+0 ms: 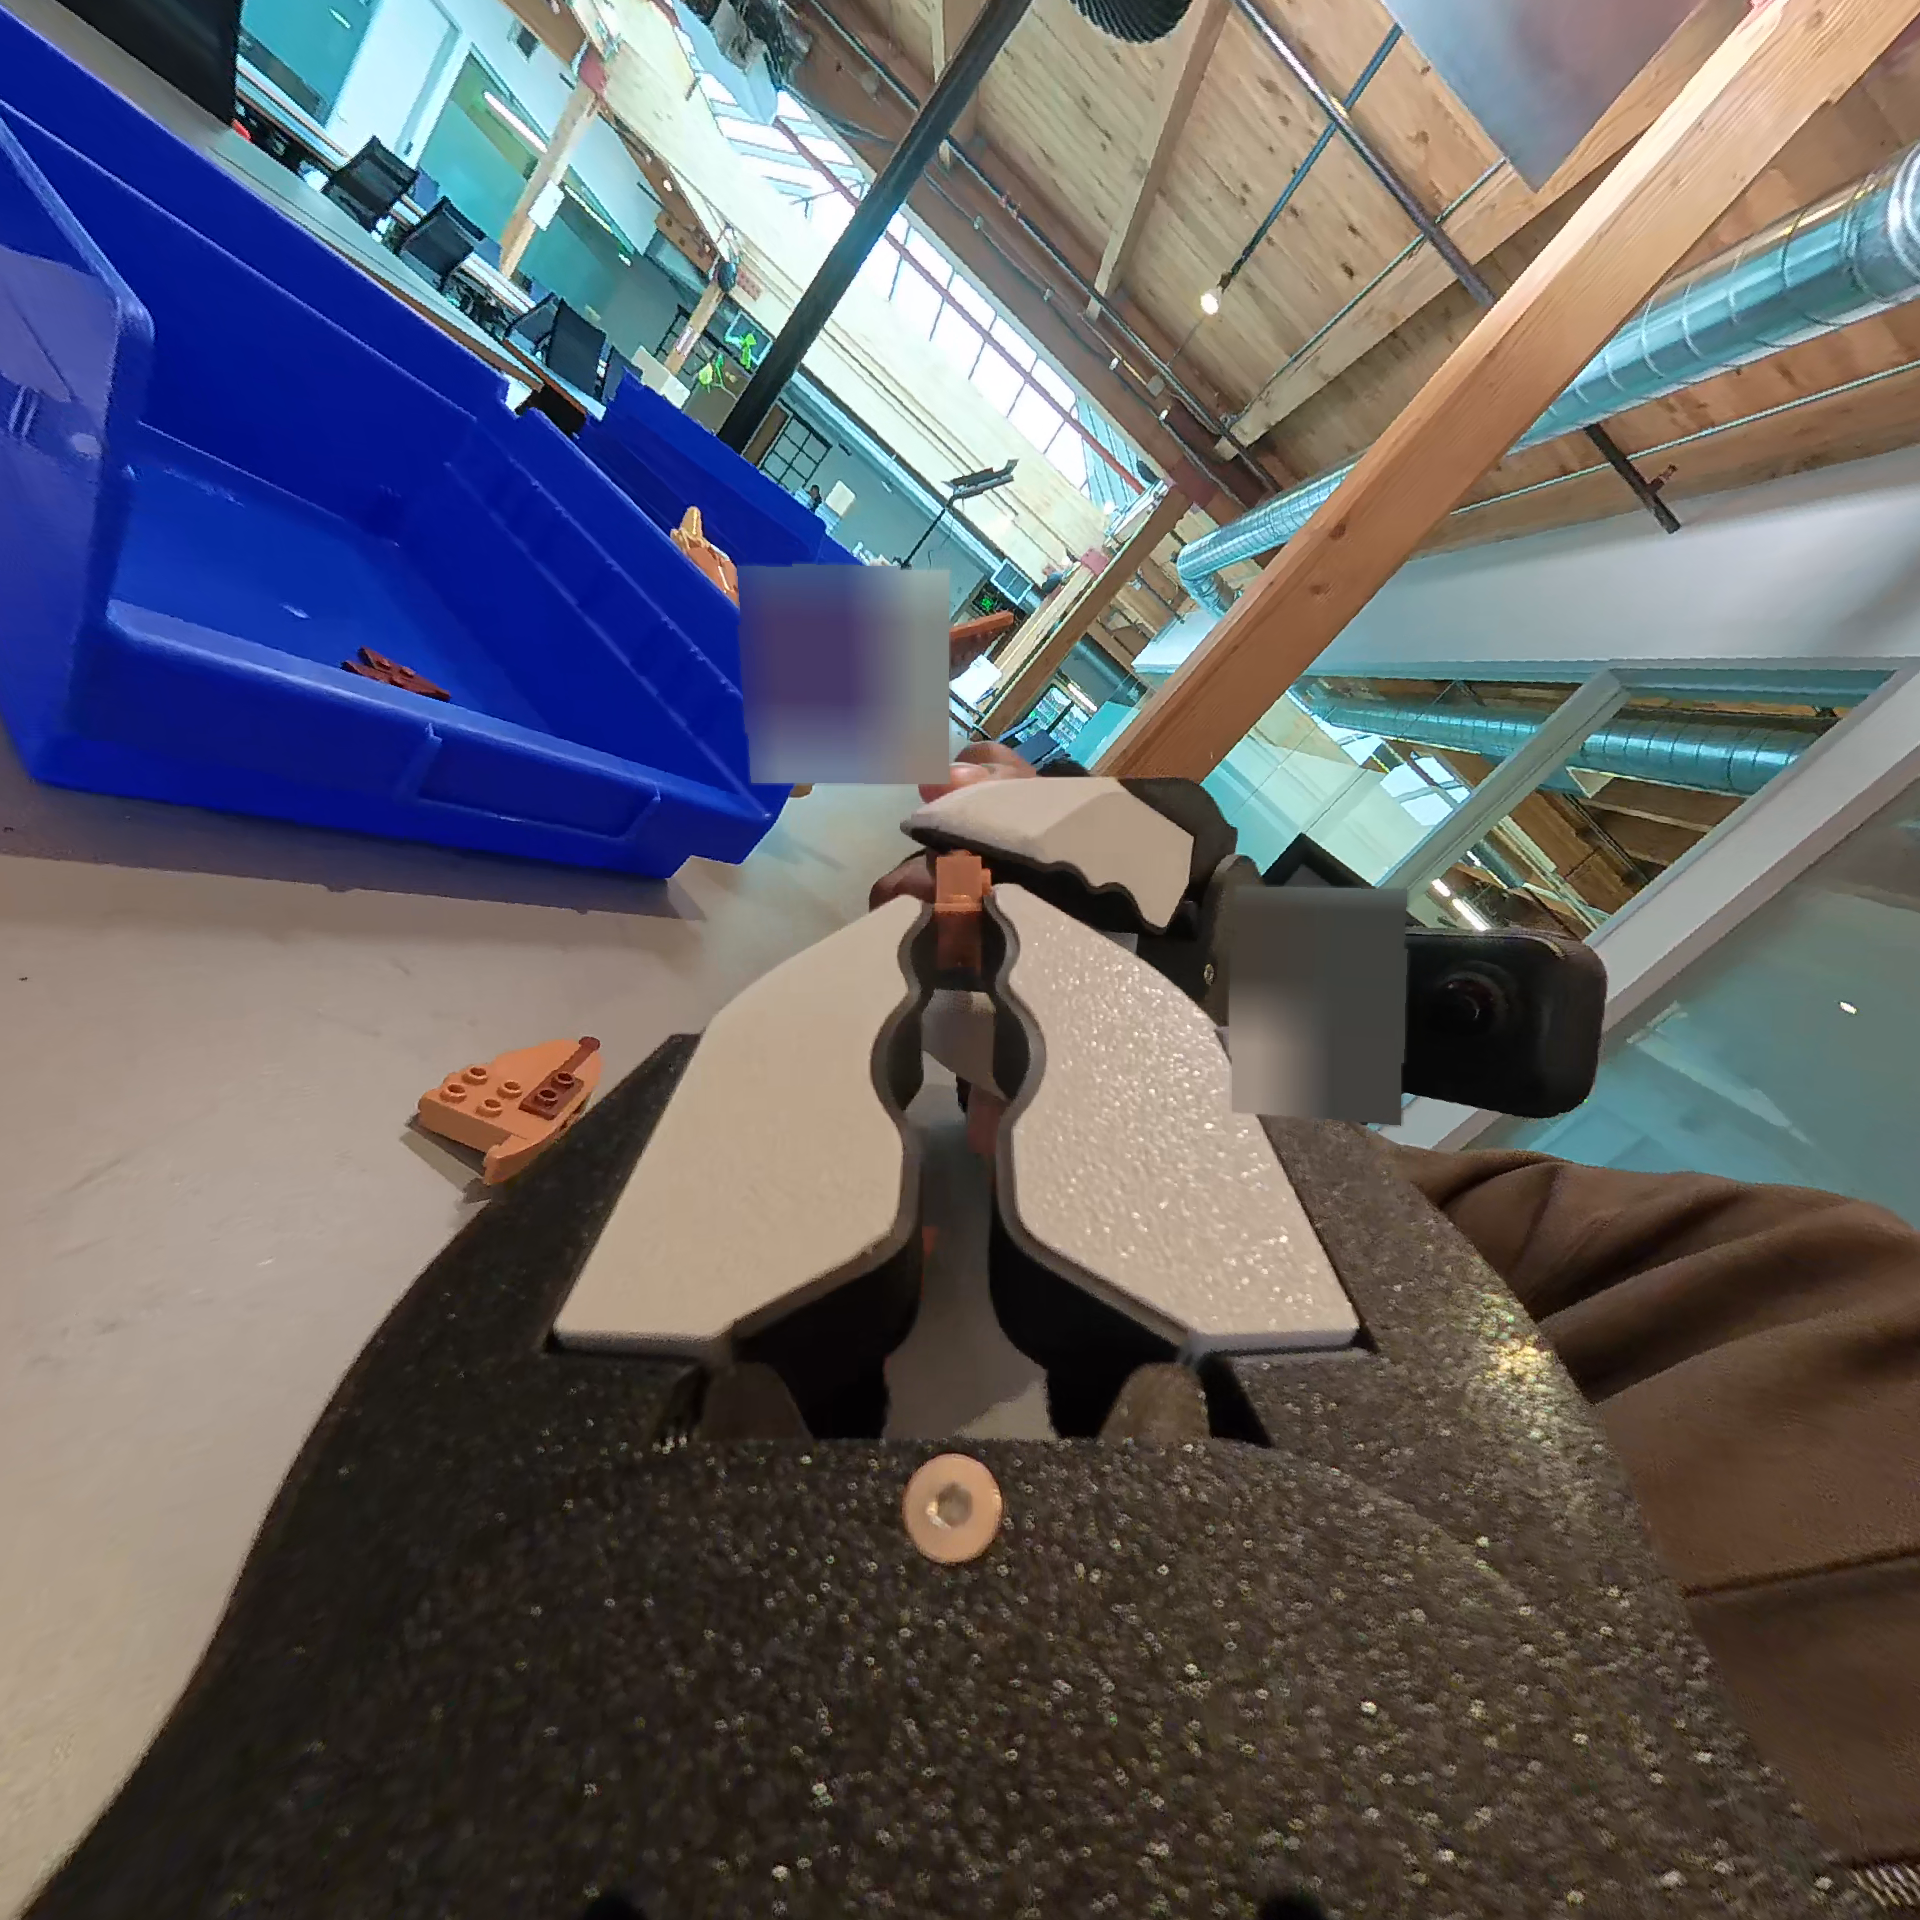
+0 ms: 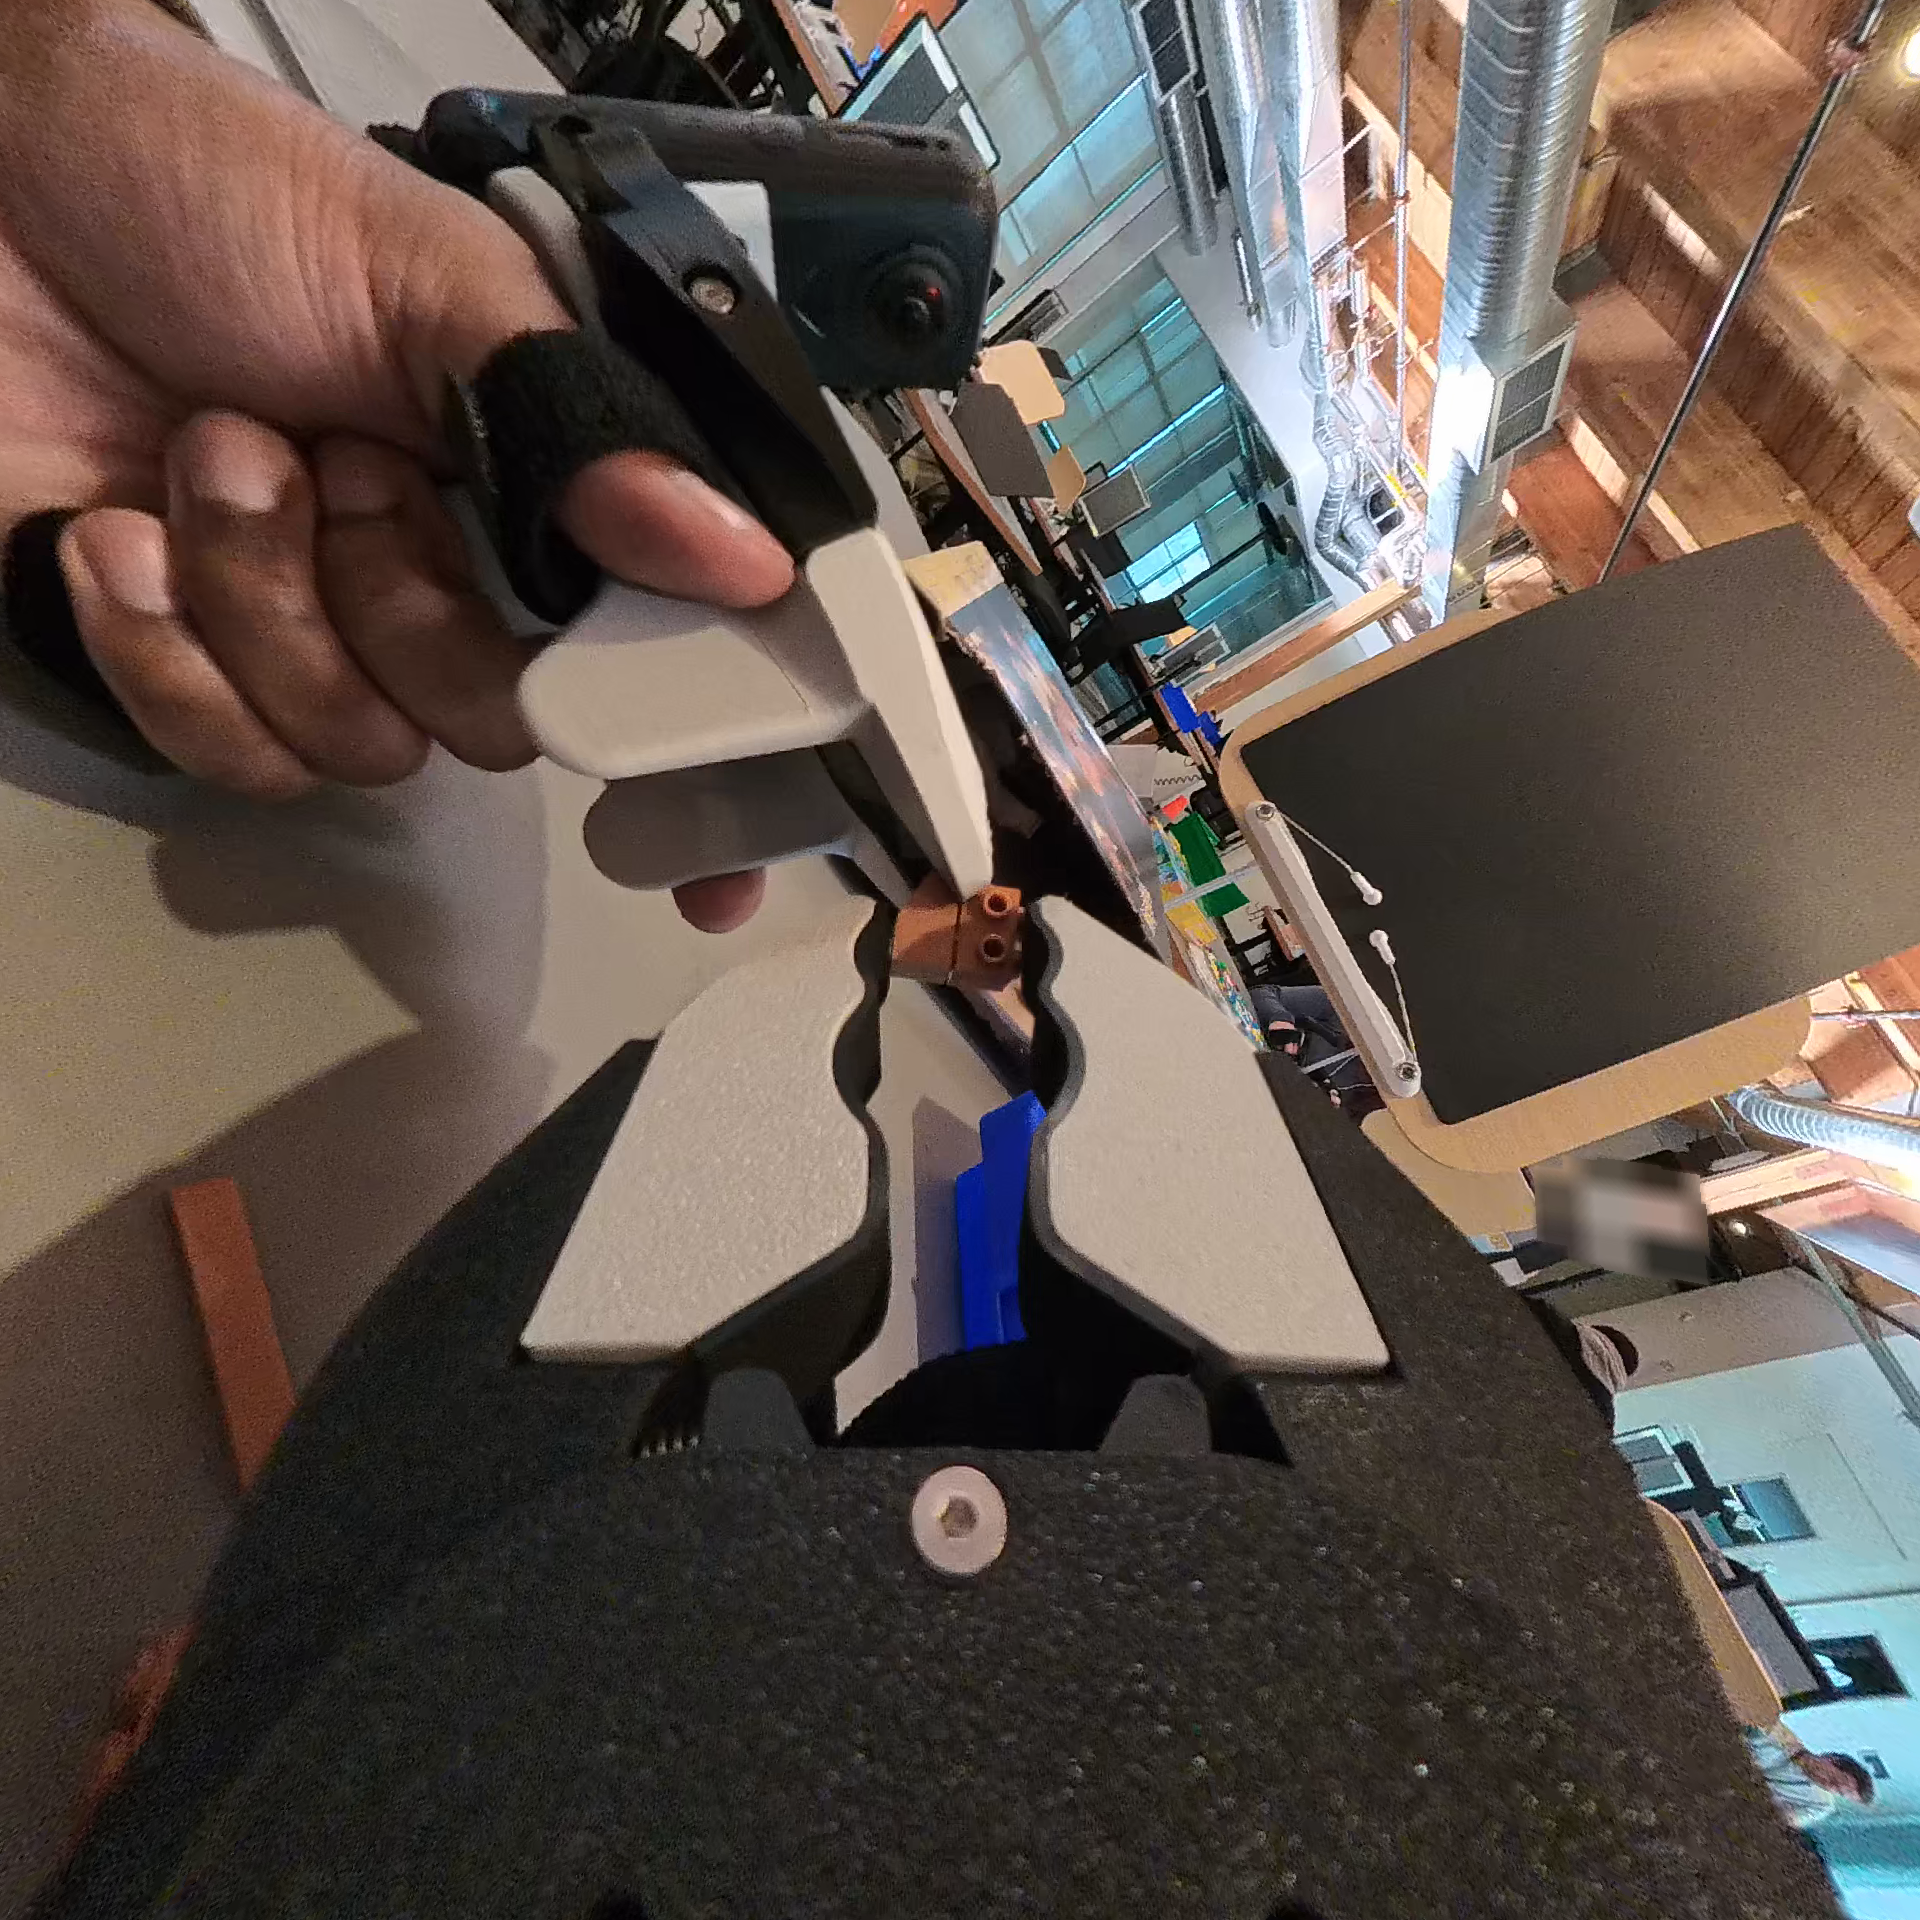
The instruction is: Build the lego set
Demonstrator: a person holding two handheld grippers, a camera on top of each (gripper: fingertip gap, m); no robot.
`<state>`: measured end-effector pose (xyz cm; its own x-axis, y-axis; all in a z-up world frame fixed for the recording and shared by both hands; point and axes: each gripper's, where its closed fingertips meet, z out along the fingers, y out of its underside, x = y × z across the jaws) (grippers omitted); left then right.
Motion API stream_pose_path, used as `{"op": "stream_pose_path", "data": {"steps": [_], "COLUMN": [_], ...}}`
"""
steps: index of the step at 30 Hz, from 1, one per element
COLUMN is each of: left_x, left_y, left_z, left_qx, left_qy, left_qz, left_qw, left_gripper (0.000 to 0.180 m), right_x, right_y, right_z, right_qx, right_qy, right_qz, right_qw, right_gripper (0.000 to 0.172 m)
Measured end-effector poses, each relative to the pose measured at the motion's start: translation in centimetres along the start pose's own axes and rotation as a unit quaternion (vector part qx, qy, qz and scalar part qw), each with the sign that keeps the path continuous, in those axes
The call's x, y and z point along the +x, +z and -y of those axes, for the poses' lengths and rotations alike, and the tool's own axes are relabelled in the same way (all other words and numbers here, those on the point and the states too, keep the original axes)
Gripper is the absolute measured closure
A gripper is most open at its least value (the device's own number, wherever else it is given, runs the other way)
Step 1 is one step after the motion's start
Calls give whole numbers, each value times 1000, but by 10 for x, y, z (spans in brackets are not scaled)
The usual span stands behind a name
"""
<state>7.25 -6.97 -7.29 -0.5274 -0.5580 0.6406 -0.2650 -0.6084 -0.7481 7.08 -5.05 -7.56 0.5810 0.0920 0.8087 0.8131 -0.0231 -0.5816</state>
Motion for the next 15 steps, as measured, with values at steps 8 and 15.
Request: {"op": "stream_pose_path", "data": {"steps": [8,15], "left_x": [-3,-4], "left_y": [-2,-3], "left_z": [3,1], "left_qx": [-5,-13], "left_qy": [14,45], "left_qz": [16,18], "left_qw": [1000,999], "left_gripper": [160,154], "right_x": [4,5], "right_y": [-5,-8], "right_z": [0,-1], "right_qx": [-3,-14], "right_qy": [-6,-11], "right_qz": [5,-3], "right_qw": [1000,1000], "right_gripper": [149,149]}}
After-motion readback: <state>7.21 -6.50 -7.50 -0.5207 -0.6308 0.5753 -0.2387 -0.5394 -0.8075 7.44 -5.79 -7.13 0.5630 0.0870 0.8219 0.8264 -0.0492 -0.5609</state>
